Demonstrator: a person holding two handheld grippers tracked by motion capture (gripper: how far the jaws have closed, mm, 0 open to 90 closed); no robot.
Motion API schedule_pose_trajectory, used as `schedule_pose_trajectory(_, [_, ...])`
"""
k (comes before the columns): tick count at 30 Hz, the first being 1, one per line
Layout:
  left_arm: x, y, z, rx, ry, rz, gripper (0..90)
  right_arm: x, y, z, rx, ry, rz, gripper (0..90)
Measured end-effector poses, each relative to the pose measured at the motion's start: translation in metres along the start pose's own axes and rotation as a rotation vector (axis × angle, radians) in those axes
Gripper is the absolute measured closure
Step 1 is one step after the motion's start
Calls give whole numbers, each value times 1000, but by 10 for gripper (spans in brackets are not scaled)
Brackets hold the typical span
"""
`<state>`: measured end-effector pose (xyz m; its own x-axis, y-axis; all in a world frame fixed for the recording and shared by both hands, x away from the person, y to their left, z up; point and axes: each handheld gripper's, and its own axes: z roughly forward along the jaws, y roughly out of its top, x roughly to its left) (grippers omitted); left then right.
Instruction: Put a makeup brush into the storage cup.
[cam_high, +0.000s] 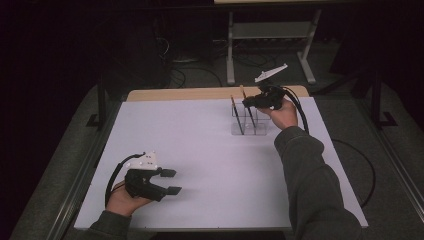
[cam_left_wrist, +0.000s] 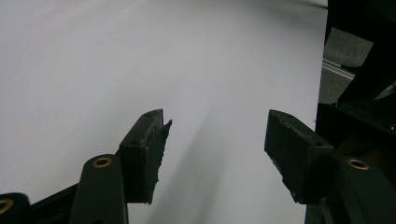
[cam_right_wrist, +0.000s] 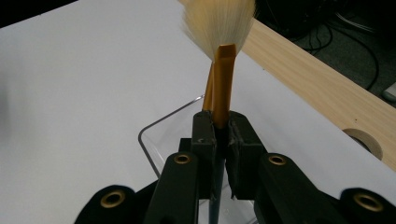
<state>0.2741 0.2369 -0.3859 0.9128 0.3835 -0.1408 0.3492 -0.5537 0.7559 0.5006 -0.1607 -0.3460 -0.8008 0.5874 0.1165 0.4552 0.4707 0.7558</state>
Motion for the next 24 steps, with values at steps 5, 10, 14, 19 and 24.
schedule_pose_trajectory(5, [0, 0, 0, -1, 2, -2, 374, 0, -1, -1, 6, -9, 3, 816])
schedule_pose_trajectory(10, [0, 0, -1, -1, 2, 1, 374, 1, -1, -1, 14, -11, 14, 815])
schedule_pose_trajectory(14, [0, 0, -1, 1, 3, -3, 373, 1, -2, -2, 17, -9, 17, 813])
schedule_pose_trajectory(19, [0, 1, -1, 0, 2, 6, 372, 0, -4, -1, 35, -9, 36, 758])
schedule_pose_trajectory(24, [0, 0, -1, -3, 4, -1, 371, 0, -6, -3, 28, -18, 40, 735])
